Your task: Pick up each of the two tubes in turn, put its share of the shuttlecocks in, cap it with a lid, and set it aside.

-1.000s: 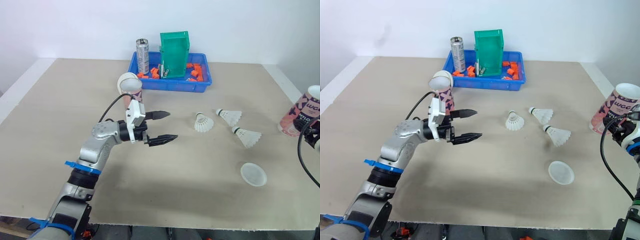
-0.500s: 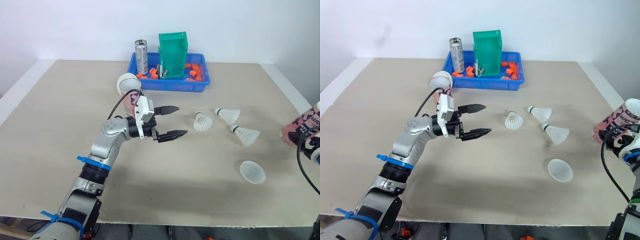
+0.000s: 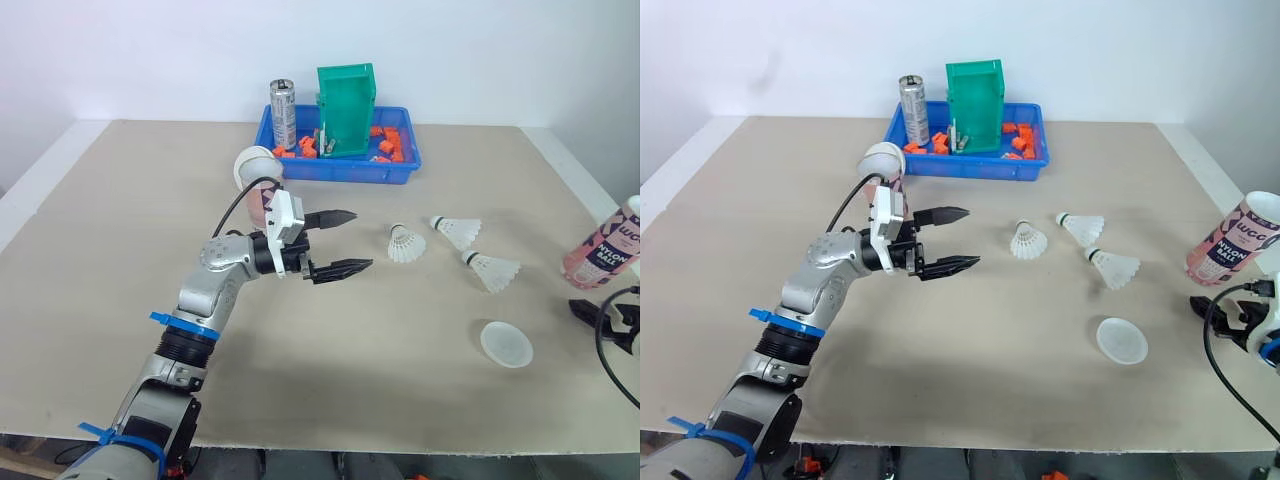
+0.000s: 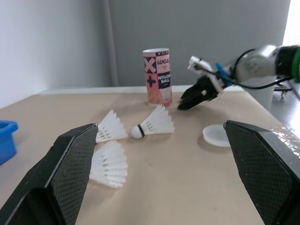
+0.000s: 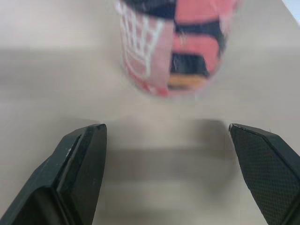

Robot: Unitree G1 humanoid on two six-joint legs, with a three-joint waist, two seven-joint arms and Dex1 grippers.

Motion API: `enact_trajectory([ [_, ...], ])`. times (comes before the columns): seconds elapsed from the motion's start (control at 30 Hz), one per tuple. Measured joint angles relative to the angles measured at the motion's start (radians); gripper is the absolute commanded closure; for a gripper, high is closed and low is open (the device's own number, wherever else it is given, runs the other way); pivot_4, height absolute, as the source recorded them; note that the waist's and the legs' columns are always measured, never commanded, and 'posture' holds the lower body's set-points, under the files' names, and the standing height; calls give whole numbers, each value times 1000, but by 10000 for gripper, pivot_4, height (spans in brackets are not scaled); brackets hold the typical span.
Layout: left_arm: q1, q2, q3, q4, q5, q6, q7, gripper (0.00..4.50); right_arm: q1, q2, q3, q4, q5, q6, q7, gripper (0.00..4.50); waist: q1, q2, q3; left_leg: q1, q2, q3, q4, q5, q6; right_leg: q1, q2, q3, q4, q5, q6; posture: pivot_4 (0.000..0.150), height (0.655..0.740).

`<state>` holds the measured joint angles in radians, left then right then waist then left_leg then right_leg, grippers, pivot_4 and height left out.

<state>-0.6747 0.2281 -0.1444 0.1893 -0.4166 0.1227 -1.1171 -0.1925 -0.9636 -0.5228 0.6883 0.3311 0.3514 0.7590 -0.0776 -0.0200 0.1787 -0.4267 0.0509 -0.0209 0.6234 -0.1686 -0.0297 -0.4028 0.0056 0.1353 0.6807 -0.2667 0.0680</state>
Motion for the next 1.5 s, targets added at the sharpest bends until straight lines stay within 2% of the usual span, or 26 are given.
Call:
enact_trajectory([
  [0.13,74,76,18,-91,-19,70,4,0,180,-22,-95,-204,67,64,91,540,-1,3,-1,0,0,0,-2,0,0,0,0,0,0,-1,0,1500,7362],
  [0.2,117,96,34,-132,-25,113,39,0,256,-21,-142,-369,116,107,131,540,-7,3,-2,1,0,0,-2,0,0,0,0,0,0,-1,0,1500,7362],
  [0.3,222,122,60,-213,-23,165,122,0,353,-3,-156,-711,187,180,156,540,-12,4,-2,4,1,-2,-2,0,0,2,1,0,1,-1,-1,1500,7362],
  [0.43,335,141,122,-249,-14,207,250,0,353,39,-81,-979,256,259,124,540,-8,1,-1,3,0,-4,0,2,-2,2,1,-1,1,-1,-6,1500,7362],
  [0.57,385,136,198,-267,-5,212,385,0,240,99,40,-1130,316,312,57,540,-4,-2,1,2,-1,-4,1,3,-4,2,-1,0,0,0,-5,1500,7362],
  [0.73,400,134,228,-213,50,146,471,0,78,200,202,-1200,331,326,-39,540,5,-6,1,-2,-2,-4,0,4,-3,-1,-1,-1,-1,0,-5,1500,7362],
  [0.8,391,133,231,-153,71,106,485,0,70,217,239,-1206,325,319,-50,540,11,-6,1,-4,-2,-5,-1,4,-3,-3,-1,-1,-1,-1,-4,1500,7362],
  [0.93,260,116,229,96,128,-28,495,0,68,285,335,-1208,279,288,-89,540,28,-7,0,-8,-2,-8,-1,3,-3,-6,-1,-4,-1,1,-1,1500,7362],
  [1.03,174,108,231,212,142,-88,497,0,70,297,362,-1217,260,273,-104,540,33,-7,0,-10,-3,-9,-1,3,-3,-6,-1,-5,-2,1,-1,1500,7362],
  [1.23,29,102,223,454,160,-204,394,0,83,315,368,-1256,250,268,-135,540,32,-7,0,-10,-3,-10,-1,3,-3,-6,-1,-6,-3,1,-1,1500,7362],
  [1.5,-45,105,194,566,157,-237,175,0,90,319,369,-1289,250,270,-156,540,31,-7,0,-10,-3,-10,-1,3,-3,-6,-1,-6,-3,1,-1,1500,7362],
])
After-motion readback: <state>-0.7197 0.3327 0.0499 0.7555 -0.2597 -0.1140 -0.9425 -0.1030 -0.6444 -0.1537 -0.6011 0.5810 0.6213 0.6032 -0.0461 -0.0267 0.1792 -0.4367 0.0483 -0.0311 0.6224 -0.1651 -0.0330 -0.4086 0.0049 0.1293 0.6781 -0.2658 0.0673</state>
